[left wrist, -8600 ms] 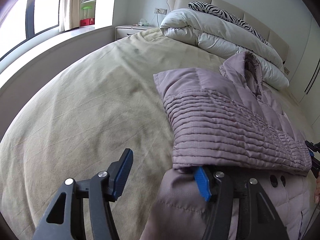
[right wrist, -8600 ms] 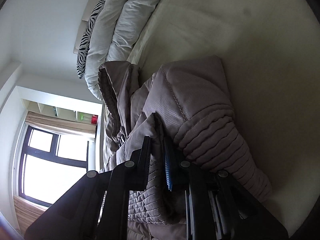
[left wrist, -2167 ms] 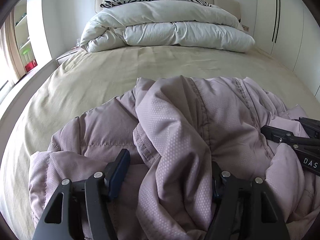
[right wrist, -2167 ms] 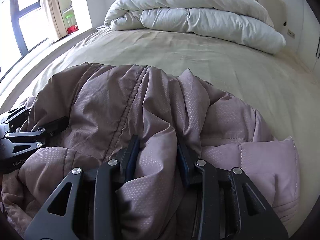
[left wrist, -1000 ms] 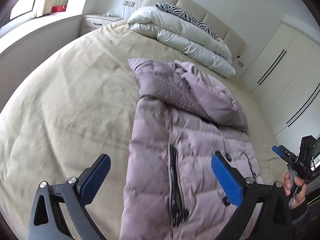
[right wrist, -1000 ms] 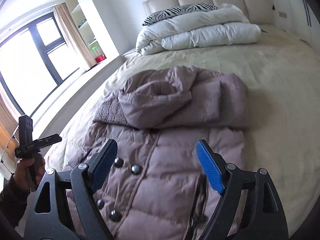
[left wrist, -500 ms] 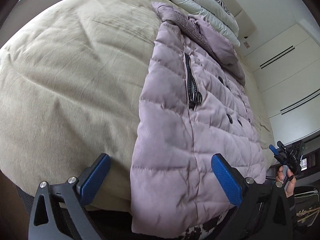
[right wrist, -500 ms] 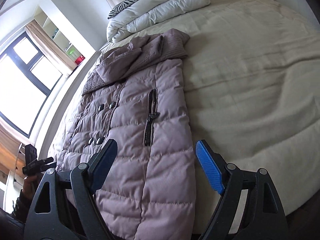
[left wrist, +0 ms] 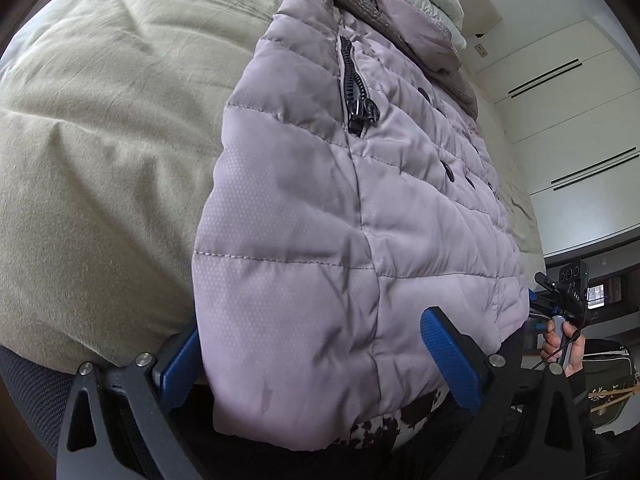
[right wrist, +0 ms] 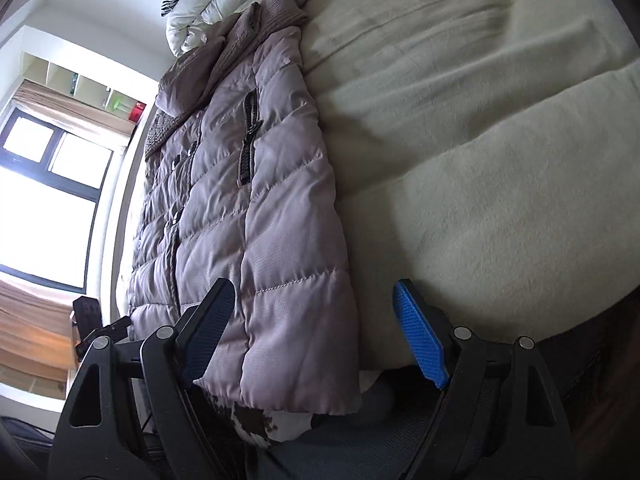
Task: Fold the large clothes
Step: 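Grasp the long side edge of the coat with both tools, then lift the held side edge and fold it across the coat body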
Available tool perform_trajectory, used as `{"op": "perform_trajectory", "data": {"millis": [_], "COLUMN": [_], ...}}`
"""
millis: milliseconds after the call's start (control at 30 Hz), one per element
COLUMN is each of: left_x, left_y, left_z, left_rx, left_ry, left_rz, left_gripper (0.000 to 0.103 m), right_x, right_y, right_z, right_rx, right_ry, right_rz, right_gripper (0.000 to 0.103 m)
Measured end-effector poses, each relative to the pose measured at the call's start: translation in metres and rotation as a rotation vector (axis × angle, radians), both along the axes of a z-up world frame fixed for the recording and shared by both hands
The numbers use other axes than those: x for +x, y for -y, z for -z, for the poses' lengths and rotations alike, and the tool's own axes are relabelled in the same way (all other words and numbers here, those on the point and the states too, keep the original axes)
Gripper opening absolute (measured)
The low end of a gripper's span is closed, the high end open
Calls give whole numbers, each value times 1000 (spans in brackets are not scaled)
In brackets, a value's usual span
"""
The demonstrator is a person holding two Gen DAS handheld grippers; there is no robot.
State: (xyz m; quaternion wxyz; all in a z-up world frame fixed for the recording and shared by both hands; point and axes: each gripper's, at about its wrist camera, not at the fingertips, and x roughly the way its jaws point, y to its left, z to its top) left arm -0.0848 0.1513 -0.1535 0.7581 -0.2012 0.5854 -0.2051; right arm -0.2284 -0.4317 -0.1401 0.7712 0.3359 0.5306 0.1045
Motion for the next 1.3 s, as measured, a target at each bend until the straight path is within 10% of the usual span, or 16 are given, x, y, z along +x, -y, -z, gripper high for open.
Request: {"op": "perform_trajectory", "data": {"millis": [600,967,1300], "left_x": [-1,-7,-33], "left_y": [-32,-29,-19], "left_z": [15,-1,-25], "left_rx": [-199,-197,-112], "left_ry": [-114,-53,-18], "left_rz": [-86,-89,13], "left_gripper": [61,15,11], "right_x": [-3,-4,-27], "right_y": [-5,-14,-22], "right_z": [26,22,-4], "right_rx": [184,110,50], "right_ry": [-66,-38,1], "right_rz": [-16,-38,-63], "right_gripper": [42,17,7]}}
